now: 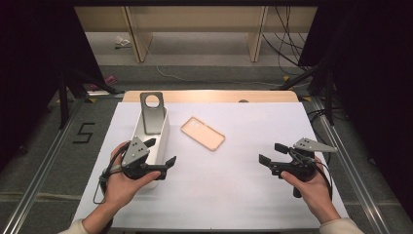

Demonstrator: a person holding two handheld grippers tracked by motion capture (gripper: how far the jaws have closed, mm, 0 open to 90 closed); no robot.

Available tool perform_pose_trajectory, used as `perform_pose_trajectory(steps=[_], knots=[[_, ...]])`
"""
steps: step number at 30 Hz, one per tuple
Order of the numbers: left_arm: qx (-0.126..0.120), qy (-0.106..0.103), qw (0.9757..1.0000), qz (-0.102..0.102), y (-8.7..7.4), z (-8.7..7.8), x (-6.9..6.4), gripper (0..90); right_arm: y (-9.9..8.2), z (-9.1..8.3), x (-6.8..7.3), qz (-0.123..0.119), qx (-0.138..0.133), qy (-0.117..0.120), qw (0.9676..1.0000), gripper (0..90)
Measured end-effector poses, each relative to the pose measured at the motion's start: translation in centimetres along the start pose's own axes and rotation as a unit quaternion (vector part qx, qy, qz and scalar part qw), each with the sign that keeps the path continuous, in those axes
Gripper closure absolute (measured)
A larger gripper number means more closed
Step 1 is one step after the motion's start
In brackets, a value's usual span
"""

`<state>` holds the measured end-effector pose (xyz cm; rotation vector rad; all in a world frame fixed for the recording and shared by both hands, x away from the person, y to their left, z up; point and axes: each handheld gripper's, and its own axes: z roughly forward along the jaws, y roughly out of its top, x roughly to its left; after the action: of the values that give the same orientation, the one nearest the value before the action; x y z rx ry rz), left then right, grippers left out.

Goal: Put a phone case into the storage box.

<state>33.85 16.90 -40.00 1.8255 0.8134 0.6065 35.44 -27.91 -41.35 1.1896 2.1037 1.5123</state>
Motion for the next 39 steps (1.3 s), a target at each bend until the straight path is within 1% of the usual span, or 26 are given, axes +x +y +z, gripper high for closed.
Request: perform_pose_trajectory(steps=[5,8,10,12,15,16,17,18,19,22,24,25,27,29,30,31,32,35,38,39], knots=[[0.001,-0.003,1.0000,0.003,0.1,0.2,-0.1,14.3,0.0,0.0,-0.1,0.002,0.000,-0.001,1.0000,16.5],[-0.001,-0.005,1.0000,0.005,0.3,0.4,-0.4,14.9,0.0,0.0,-0.1,0.002,-0.001,-0.002,1.0000,16.5],[0.002,-0.007,0.9999,0.007,0.6,0.7,-0.7,16.6,0.0,0.0,-0.1,0.002,-0.001,-0.002,1.0000,16.5],[0.010,-0.018,0.9996,0.018,1.0,1.2,-1.1,24.0,0.0,0.0,-0.1,0.004,0.000,-0.002,1.0000,16.5],[0.020,-0.023,0.9991,0.030,1.8,2.1,-2.1,36.7,-0.1,-0.1,-0.2,0.006,0.001,-0.003,1.0000,16.5],[0.026,-0.027,0.9986,0.037,2.1,2.6,-2.5,41.2,-0.1,-0.1,-0.2,0.006,0.000,-0.003,1.0000,16.6],[0.032,-0.030,0.9981,0.043,2.5,3.1,-2.8,47.8,-0.1,-0.1,-0.2,0.006,-0.001,-0.003,1.0000,16.5],[0.045,-0.036,0.9970,0.050,2.9,3.9,-3.0,52.1,-0.1,-0.1,-0.2,0.008,0.000,-0.003,1.0000,16.6],[0.050,-0.040,0.9967,0.049,3.1,4.4,-3.2,59.9,-0.1,-0.1,-0.2,0.008,0.001,-0.003,1.0000,16.5],[0.072,-0.039,0.9951,0.055,3.9,6.2,-3.8,76.1,-0.1,-0.1,-0.2,0.007,0.003,-0.003,1.0000,16.6],[0.090,-0.046,0.9936,0.052,4.5,7.6,-4.3,85.1,-0.2,0.0,-0.2,0.009,0.003,-0.002,1.0000,16.6],[0.093,-0.044,0.9936,0.046,4.7,8.3,-4.5,88.8,-0.2,0.0,-0.3,0.009,0.004,-0.002,1.0000,16.6],[0.105,-0.043,0.9930,0.031,5.1,9.6,-4.6,89.7,-0.2,0.0,-0.3,0.010,0.004,-0.001,0.9999,16.6],[0.114,-0.036,0.9926,0.020,5.2,10.9,-4.6,89.8,-0.2,0.0,-0.3,0.010,0.004,-0.001,0.9999,16.6],[0.123,-0.031,0.9919,0.010,5.2,11.7,-4.5,89.8,-0.2,0.0,-0.3,0.010,0.004,0.000,0.9999,16.6],[0.132,-0.025,0.9910,-0.002,5.2,12.6,-4.3,89.8,-0.2,0.0,-0.3,0.010,0.004,0.000,0.9999,16.6],[0.140,-0.021,0.9898,-0.009,5.1,13.4,-4.2,89.9,-0.2,0.0,-0.3,0.010,0.004,0.000,0.9999,16.6],[0.166,-0.007,0.9860,-0.017,4.5,15.6,-3.9,89.9,-0.2,0.0,-0.3,0.008,0.005,0.001,1.0000,16.6],[0.183,-0.003,0.9829,-0.023,4.0,17.2,-3.9,89.9,-0.2,0.1,-0.3,0.008,0.007,0.003,0.9999,16.6],[0.187,-0.005,0.9821,-0.025,3.9,17.7,-4.1,89.9,-0.2,0.1,-0.3,0.008,0.007,0.004,0.9999,16.6]])
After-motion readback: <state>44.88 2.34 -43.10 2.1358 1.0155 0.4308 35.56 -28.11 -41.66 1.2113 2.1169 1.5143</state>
